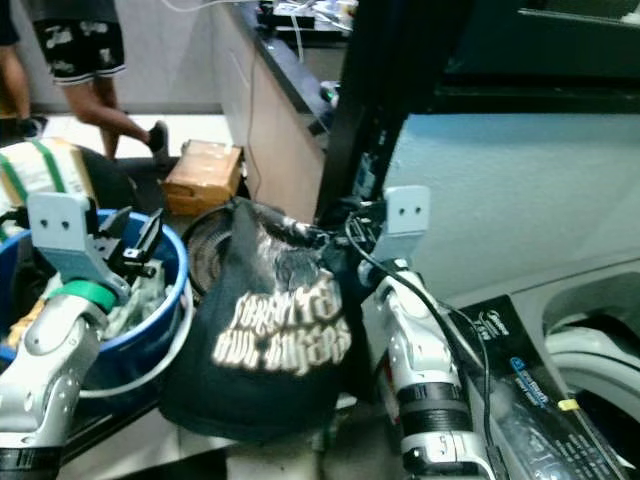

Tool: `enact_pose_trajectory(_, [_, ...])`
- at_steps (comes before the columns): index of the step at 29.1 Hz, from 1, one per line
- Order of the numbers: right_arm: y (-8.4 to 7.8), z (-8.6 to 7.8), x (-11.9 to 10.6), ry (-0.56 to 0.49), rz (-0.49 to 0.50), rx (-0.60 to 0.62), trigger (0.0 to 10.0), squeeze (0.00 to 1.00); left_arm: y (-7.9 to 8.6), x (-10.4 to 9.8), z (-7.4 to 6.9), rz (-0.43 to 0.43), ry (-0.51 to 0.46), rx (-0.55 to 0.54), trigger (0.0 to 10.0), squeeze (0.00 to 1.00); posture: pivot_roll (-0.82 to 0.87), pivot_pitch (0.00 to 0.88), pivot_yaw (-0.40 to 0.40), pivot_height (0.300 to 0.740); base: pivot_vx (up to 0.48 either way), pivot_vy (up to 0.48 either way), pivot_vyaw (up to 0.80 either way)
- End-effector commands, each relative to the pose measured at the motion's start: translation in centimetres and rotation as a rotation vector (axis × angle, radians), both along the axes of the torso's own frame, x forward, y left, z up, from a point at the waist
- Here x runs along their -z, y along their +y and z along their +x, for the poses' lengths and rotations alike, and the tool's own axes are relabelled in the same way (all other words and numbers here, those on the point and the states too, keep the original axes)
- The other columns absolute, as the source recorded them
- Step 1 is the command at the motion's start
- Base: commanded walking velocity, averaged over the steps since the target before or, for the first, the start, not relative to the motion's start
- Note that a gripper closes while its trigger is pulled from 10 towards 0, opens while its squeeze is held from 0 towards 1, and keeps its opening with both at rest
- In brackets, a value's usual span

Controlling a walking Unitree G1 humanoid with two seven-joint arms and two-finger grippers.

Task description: Clothes washing

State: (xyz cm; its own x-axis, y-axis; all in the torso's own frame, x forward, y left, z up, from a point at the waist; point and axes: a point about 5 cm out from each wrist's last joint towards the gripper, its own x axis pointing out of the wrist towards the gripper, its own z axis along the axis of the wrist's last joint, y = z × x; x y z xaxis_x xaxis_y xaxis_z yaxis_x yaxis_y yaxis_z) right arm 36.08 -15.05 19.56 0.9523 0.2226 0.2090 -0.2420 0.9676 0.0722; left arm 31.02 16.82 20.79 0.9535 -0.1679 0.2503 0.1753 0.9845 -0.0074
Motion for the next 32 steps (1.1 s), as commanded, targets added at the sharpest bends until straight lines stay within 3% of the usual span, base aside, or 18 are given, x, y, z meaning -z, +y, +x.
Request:
enact_pose_trajectory(1, [-3.5, 0.1, -0.8, -0.022, 0.069, 0.145, 10.0, 0.0, -0.2, 0.2, -0.1, -0.002, 0.009, 0.024, 10.0, 0.0, 0.09, 0.0, -0.052, 0.74, 0.0, 0.0, -0.8])
enact_pose_trajectory(11, [-5.7, 0.1, -2.9, -0.087, 0.171, 0.184, 10.0, 0.0, -1.9, -0.8, -0.2, -0.031, -0.025, 0.167, 10.0, 0.0, 0.07, 0.0, -0.027, 0.74, 0.0, 0.0, -0.8])
enact_pose_trajectory(13, [-5.6, 0.0, -3.3, -0.106, 0.172, 0.117, 10.0, 0.0, -2.5, -1.0, -0.3, -0.04, -0.033, 0.22, 10.0, 0.0, 0.06, 0.004, -0.016, 0.74, 0.0, 0.0, -0.8])
enact_pose_trajectory(15, [-4.0, -2.0, -3.1, -0.068, 0.212, -0.323, 10.0, 0.0, -3.8, -1.1, -0.9, -0.04, -0.041, 0.331, 10.0, 0.0, 0.06, 0.009, -0.011, 0.74, 0.0, 0.0, -0.8])
enact_pose_trajectory(16, [-4.0, -2.0, -3.1, -0.068, 0.212, -0.323, 10.0, 0.0, -3.8, -1.1, -0.9, -0.04, -0.041, 0.331, 10.0, 0.0, 0.06, 0.009, -0.011, 0.74, 0.0, 0.0, -0.8])
enact_pose_trajectory(17, [-3.7, -4.2, -2.7, -0.055, 0.225, -0.57, 10.0, 0.0, -4.2, -0.9, -1.1, -0.037, -0.037, 0.353, 10.0, 0.0, 0.06, 0.008, -0.012, 0.74, 0.0, 0.0, -0.8])
enact_pose_trajectory(18, [-3.7, -4.2, -2.7, -0.055, 0.225, -0.57, 10.0, 0.0, -4.2, -0.9, -1.1, -0.037, -0.037, 0.353, 10.0, 0.0, 0.06, 0.008, -0.012, 0.74, 0.0, 0.0, -0.8])
enact_pose_trajectory(19, [-3.4, -5.9, -2.4, -0.04, 0.251, -0.729, 10.0, 0.0, -4.3, -0.8, -1.2, -0.034, -0.033, 0.359, 10.0, 0.0, 0.06, 0.008, -0.012, 0.74, 0.0, 0.0, -0.8])
enact_pose_trajectory(22, [-3.3, -6.9, -2.2, -0.033, 0.265, -0.801, 10.0, 0.0, -4.3, -0.7, -1.2, -0.033, -0.03, 0.358, 10.0, 0.0, 0.06, 0.008, -0.012, 0.74, 0.0, 0.0, -0.8])
enact_pose_trajectory(26, [-1.7, -7.6, -1.6, 0.005, 0.247, -0.877, 10.0, 0.0, -4.0, -0.6, -1.1, -0.03, -0.024, 0.341, 10.0, 0.0, 0.05, 0.012, -0.009, 0.74, 0.0, 0.0, -0.8])
enact_pose_trajectory(28, [-0.6, -6.9, -3.0, -0.071, 0.283, -0.861, 10.0, 0.0, -3.8, -0.7, -0.9, -0.029, -0.027, 0.332, 10.0, 0.0, 0.06, 0.016, -0.009, 0.74, 0.0, 0.0, -0.8])
enact_pose_trajectory(30, [-0.3, -6.1, -5.6, -0.194, 0.367, -0.818, 10.0, 0.0, -3.5, -1.0, -0.8, -0.036, -0.036, 0.318, 10.0, 0.0, 0.06, 0.02, -0.009, 0.74, 0.0, 0.0, -0.8])
enact_pose_trajectory(32, [-0.2, -5.9, -6.8, -0.24, 0.408, -0.812, 10.0, 0.0, -3.3, -1.1, -0.8, -0.043, -0.04, 0.311, 10.0, 0.0, 0.06, 0.02, -0.009, 0.74, 0.0, 0.0, -0.8])
